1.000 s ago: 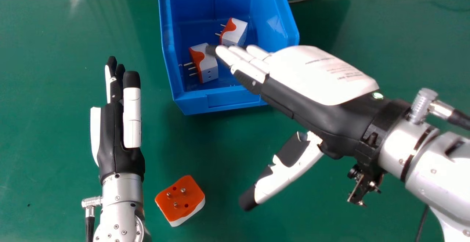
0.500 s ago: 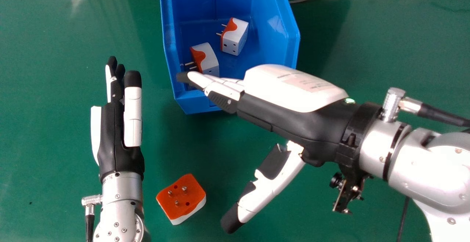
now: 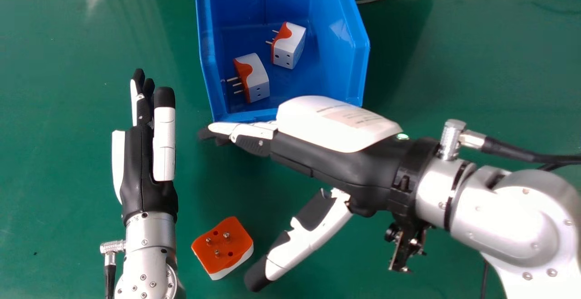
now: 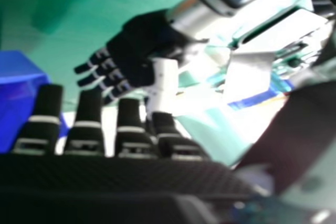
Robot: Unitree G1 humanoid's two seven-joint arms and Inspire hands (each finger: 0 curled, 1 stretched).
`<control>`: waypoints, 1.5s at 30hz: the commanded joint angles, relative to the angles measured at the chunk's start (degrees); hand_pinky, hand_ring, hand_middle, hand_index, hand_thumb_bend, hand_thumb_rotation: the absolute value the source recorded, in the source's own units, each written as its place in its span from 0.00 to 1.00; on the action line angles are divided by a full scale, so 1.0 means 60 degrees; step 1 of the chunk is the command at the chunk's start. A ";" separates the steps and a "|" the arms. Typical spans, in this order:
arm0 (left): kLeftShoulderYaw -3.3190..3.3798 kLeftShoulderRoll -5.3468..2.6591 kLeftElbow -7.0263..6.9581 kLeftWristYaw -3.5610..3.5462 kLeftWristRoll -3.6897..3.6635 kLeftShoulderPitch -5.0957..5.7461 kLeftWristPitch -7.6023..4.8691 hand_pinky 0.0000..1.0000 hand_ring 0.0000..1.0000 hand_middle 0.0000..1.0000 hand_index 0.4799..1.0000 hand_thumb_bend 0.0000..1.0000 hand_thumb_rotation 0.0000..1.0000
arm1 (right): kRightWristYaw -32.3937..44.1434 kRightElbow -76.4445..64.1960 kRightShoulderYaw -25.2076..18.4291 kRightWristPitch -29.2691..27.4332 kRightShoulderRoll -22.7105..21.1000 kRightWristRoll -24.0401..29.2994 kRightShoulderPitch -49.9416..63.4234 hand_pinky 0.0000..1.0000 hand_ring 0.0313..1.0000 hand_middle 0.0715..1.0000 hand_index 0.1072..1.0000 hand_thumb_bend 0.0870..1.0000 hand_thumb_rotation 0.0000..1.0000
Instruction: Pick all objects and put in blue box
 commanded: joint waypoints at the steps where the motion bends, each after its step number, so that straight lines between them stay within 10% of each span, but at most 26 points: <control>1: 0.0014 -0.0003 -0.0053 0.0020 0.0050 -0.0115 -0.0354 1.00 1.00 1.00 1.00 0.88 1.00 | -0.0460 0.0083 0.0100 -0.0318 0.0129 -0.0219 0.0115 0.78 0.84 0.87 0.88 0.68 0.47; 45: -0.0031 0.0027 -0.0362 0.0023 0.0027 0.0037 -0.0143 1.00 1.00 1.00 1.00 0.87 1.00 | -0.2801 0.3462 0.1531 -0.2922 0.1001 -0.1261 0.0764 0.67 0.83 0.86 0.85 0.78 0.31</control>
